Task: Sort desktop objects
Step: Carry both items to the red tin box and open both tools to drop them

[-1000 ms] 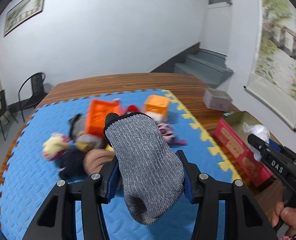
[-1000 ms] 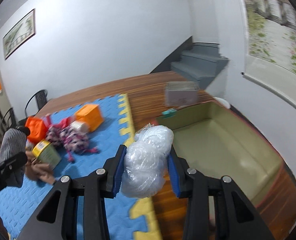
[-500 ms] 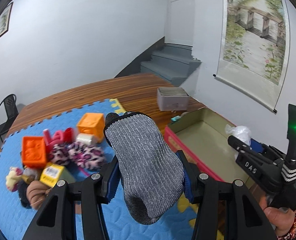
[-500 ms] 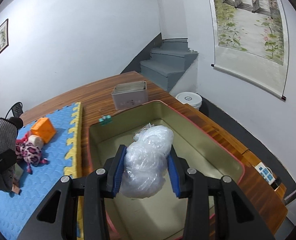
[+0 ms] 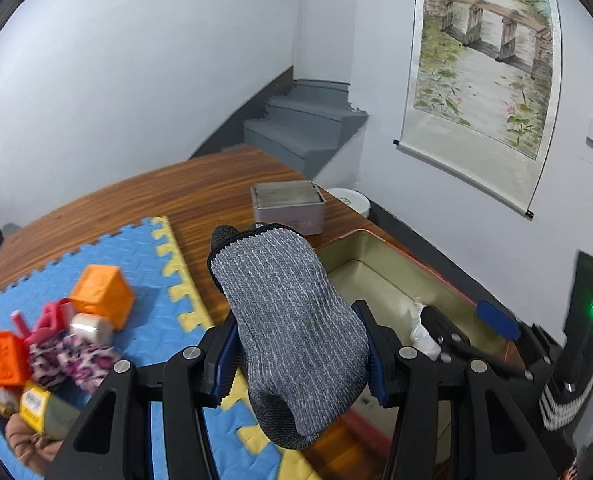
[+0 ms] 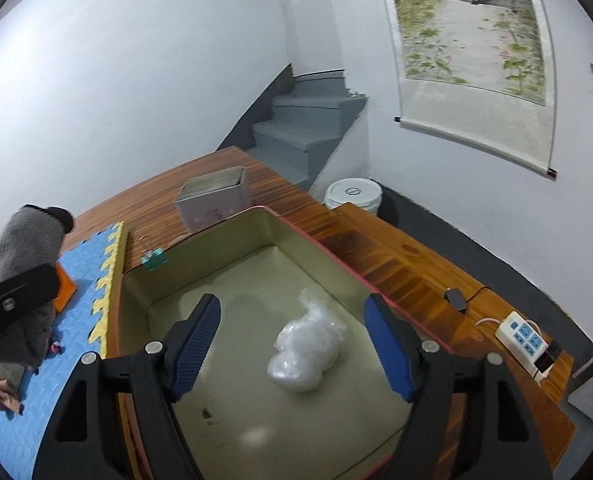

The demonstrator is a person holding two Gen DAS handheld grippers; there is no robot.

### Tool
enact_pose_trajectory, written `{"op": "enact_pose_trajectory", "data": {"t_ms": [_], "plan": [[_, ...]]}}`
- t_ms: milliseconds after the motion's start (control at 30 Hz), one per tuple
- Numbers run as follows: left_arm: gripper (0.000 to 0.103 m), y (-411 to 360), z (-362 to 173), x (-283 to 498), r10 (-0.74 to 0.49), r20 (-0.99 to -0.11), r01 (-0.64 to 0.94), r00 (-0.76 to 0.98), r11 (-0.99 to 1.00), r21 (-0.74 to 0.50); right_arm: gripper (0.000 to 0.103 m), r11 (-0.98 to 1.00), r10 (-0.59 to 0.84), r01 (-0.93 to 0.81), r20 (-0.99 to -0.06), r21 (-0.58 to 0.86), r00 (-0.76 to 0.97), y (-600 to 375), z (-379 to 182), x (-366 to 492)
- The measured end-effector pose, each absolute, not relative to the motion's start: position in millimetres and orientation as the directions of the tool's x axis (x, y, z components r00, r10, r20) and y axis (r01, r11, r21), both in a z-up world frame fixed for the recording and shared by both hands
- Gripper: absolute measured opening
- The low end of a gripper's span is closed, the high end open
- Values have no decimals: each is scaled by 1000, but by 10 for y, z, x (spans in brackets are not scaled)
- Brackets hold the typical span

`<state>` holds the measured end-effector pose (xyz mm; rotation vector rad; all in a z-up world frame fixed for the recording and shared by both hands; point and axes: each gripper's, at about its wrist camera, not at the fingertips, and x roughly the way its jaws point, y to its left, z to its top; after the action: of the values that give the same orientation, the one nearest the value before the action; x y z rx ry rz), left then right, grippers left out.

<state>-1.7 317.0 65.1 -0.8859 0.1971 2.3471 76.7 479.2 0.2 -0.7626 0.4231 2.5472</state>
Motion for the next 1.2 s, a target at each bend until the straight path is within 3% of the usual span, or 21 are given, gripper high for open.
{"op": "enact_pose_trajectory", "data": {"t_ms": [233, 300, 367, 967, 1200], "plan": [[60, 3489, 408, -202, 525, -707, -627, -473, -765, -148, 78, -797, 382, -575, -583, 185, -717, 4988, -23, 843], [68, 3537, 373, -194, 530, -714, -636, -458, -756, -152, 78, -785, 396, -589, -574, 193, -717, 5017, -7, 877], [87, 3564, 388, -149, 535, -704, -647, -467, -750, -141, 78, -780, 399, -593, -570, 200, -718, 5032, 2, 895], [87, 3215, 550, 70, 450, -653, -607, -609, -795, 18, 78, -805, 392, -568, -564, 172, -727, 4950, -12, 858], [87, 2800, 626, 81, 426, -639, -555, -641, -832, 2, 78, -847, 357, -512, -562, 141, -746, 4769, 28, 767]]}}
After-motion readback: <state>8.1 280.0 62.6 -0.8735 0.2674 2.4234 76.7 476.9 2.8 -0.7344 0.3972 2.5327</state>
